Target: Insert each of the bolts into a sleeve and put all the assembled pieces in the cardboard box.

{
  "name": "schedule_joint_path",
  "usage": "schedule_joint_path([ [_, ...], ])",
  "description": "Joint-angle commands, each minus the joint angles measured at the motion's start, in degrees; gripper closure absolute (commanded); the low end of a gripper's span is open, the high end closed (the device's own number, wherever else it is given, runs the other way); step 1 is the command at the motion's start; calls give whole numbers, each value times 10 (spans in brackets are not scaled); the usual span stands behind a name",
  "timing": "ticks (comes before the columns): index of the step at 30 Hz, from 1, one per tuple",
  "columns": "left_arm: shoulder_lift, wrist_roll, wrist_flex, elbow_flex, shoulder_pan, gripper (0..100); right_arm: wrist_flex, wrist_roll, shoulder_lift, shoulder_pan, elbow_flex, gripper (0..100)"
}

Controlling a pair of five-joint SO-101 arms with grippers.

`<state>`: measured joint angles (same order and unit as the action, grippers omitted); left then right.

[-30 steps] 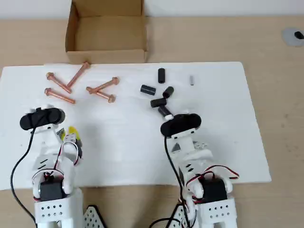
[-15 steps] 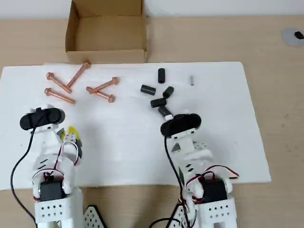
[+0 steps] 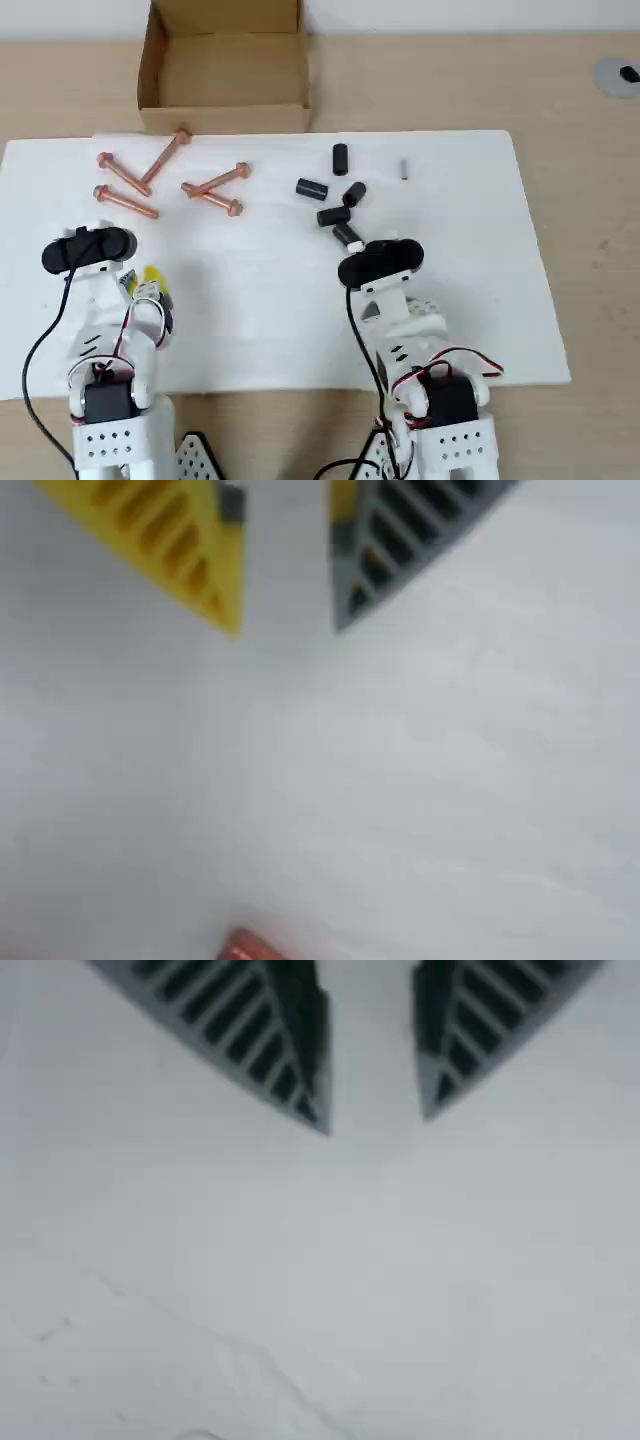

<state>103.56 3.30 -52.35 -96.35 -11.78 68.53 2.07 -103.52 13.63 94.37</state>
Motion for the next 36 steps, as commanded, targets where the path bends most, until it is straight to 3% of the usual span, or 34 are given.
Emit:
schedule_joint_path([
  [1, 6, 1, 4, -5, -3, 929, 1, 4, -65, -7, 0, 931],
  [36, 6, 0, 5, -5, 2, 929, -3, 4, -65, 6, 1, 931],
])
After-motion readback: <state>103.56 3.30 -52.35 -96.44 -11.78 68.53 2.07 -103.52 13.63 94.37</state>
